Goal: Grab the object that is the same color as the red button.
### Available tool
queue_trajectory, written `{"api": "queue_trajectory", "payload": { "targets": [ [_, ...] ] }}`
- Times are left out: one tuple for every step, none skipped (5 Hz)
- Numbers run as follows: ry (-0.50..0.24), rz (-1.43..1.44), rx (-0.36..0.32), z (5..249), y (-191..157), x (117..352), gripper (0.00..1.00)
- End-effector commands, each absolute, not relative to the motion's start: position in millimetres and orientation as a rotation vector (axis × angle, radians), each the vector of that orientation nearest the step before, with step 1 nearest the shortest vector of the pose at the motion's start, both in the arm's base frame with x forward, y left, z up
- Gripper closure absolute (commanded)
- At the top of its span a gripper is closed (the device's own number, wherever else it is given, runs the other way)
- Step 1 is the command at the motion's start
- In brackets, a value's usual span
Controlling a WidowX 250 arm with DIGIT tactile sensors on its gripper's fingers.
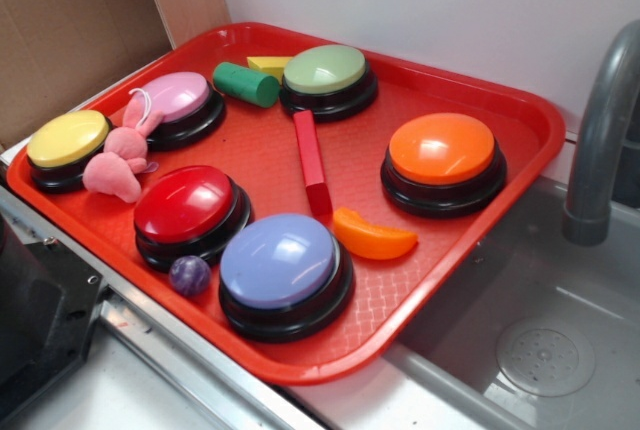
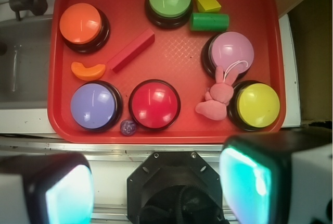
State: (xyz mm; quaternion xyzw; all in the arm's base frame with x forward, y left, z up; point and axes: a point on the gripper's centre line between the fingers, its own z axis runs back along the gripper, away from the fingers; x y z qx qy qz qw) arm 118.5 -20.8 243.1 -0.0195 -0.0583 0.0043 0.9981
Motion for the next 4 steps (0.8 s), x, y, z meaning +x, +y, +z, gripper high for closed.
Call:
{"api": "queue_trajectory", "payload": {
  "targets": [
    [-0.117, 0.009, -0.039, 243, -21, 118, 0.0],
    [-0.073, 0.104, -0.042, 228, -25, 136, 0.0],
    [-0.178, 0.249, -0.098, 213, -30, 154, 0.0],
    [-0.232, 0.344, -0.099, 193, -31, 179, 0.0]
  ]
}}
